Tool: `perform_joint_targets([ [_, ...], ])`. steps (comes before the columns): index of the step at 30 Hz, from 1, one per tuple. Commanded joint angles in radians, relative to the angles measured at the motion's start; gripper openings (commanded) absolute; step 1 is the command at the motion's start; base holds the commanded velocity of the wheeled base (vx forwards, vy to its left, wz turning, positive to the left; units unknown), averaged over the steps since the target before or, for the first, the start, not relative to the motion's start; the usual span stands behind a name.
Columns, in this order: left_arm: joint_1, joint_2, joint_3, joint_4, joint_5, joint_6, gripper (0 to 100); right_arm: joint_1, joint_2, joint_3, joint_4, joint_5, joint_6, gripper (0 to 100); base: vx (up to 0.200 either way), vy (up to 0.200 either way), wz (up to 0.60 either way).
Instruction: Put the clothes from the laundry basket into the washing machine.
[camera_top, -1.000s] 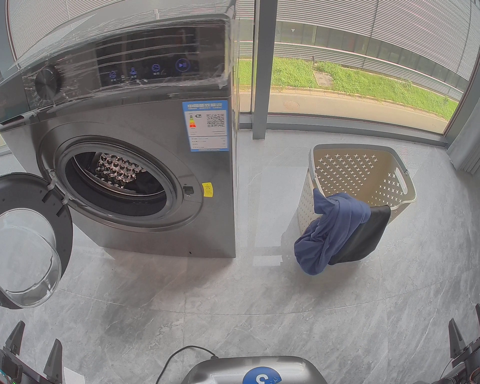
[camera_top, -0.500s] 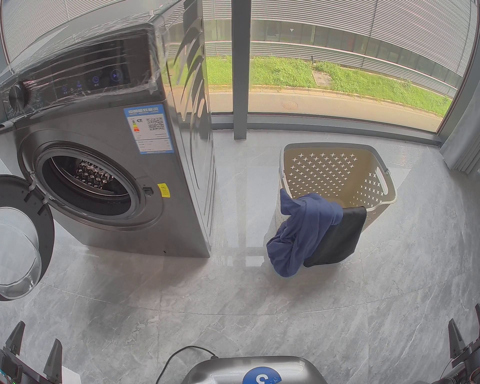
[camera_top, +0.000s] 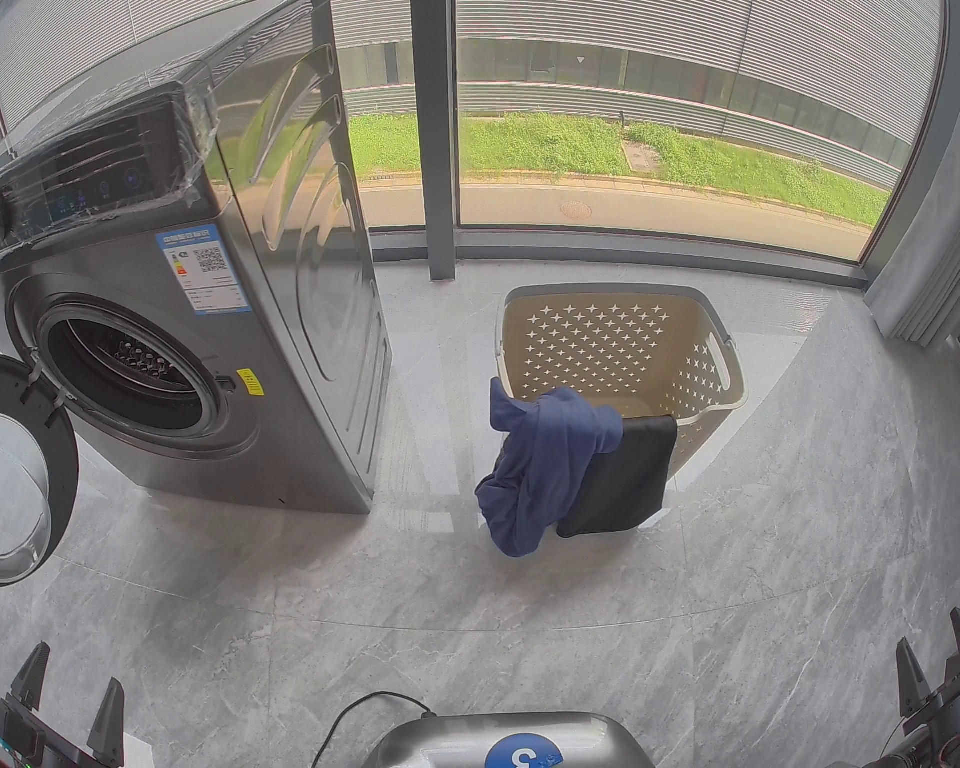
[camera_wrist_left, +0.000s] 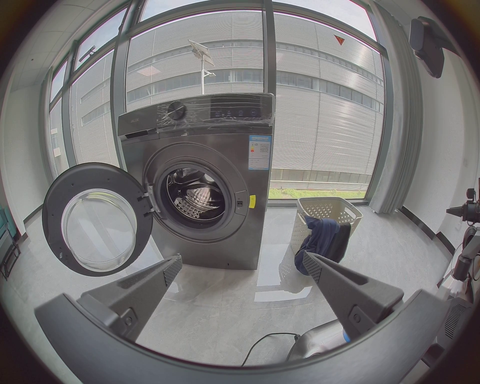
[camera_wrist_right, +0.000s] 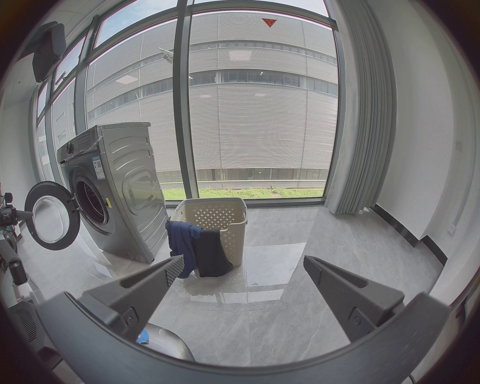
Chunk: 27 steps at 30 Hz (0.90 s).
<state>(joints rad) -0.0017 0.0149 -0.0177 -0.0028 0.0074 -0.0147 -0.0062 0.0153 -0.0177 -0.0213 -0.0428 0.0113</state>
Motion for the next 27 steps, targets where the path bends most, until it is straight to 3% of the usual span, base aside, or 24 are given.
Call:
perform_joint_targets([
  [1, 0.000, -0.015, 0.018, 0.000, -0.001, 0.001, 100, 0.002, -0.015, 0.018, 0.000, 0.000, -0.001, 100, 0.000, -0.200, 0.00],
  [6, 0.000, -0.015, 0.018, 0.000, 0.000, 0.001, 100, 0.000, -0.015, 0.018, 0.000, 0.001, -0.002, 100, 0.000, -0.200, 0.00],
  [13, 0.000, -0.015, 0.018, 0.001, -0.001, 0.013, 100, -0.001, -0.015, 0.012, -0.029, 0.003, 0.003, 100, 0.000, 0.000, 0.00],
  [15, 0.002, -0.015, 0.018, 0.000, -0.001, 0.010, 100, -0.001, -0.012, -0.082, -0.071, 0.003, 0.006, 100, 0.000, 0.000, 0.00],
  [18, 0.000, -0.015, 0.018, 0.001, -0.001, 0.010, 100, 0.009, 0.129, -0.225, -0.077, 0.006, 0.009, 100, 0.000, 0.000, 0.00],
  [23, 0.000, -0.015, 0.018, 0.000, -0.001, 0.009, 100, 0.083, 0.416, -0.252, -0.115, 0.034, 0.056, 100, 0.000, 0.000, 0.00],
  [25, 0.000, -0.015, 0.018, 0.000, -0.001, 0.010, 100, 0.146, 0.604, -0.268, -0.213, 0.035, 0.122, 100, 0.000, -0.100, 0.00],
  [27, 0.000, -0.015, 0.018, 0.000, -0.001, 0.009, 100, 0.201, 0.747, -0.292, -0.301, 0.035, 0.156, 100, 0.000, -0.200, 0.00],
])
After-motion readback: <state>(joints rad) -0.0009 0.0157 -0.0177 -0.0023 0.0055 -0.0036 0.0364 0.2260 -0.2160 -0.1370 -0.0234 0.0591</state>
